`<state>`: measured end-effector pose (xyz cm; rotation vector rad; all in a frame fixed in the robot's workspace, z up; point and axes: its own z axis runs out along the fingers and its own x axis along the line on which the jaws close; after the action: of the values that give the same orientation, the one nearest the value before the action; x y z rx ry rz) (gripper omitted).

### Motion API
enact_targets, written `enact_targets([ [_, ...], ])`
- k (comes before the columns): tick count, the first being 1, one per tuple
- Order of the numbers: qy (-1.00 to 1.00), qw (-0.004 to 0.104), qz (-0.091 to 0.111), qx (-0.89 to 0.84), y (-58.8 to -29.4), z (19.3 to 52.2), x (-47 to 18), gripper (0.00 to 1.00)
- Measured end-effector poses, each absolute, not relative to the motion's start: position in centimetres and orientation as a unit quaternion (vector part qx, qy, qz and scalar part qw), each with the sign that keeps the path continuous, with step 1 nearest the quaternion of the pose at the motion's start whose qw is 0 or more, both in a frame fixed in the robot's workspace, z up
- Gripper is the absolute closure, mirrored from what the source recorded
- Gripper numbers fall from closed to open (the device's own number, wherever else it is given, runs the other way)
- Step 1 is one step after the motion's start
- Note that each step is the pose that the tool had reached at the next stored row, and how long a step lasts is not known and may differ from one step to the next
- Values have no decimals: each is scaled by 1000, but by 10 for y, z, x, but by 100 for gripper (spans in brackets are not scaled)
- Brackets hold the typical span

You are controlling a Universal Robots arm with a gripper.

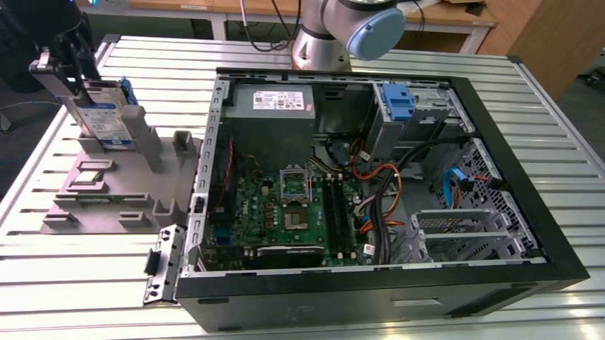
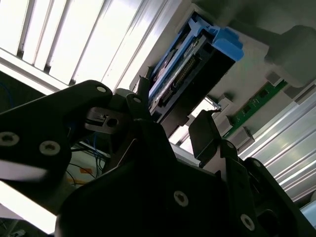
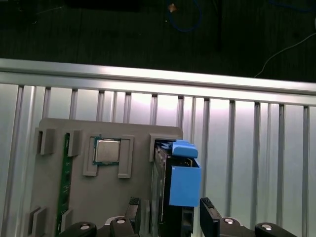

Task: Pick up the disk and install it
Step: 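Pick up the disk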

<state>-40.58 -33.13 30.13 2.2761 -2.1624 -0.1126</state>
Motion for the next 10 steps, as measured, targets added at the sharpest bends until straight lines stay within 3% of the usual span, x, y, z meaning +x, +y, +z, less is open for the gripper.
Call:
enact_targets([
  [10, -693, 0, -36, 720, -330, 300, -405, 41],
])
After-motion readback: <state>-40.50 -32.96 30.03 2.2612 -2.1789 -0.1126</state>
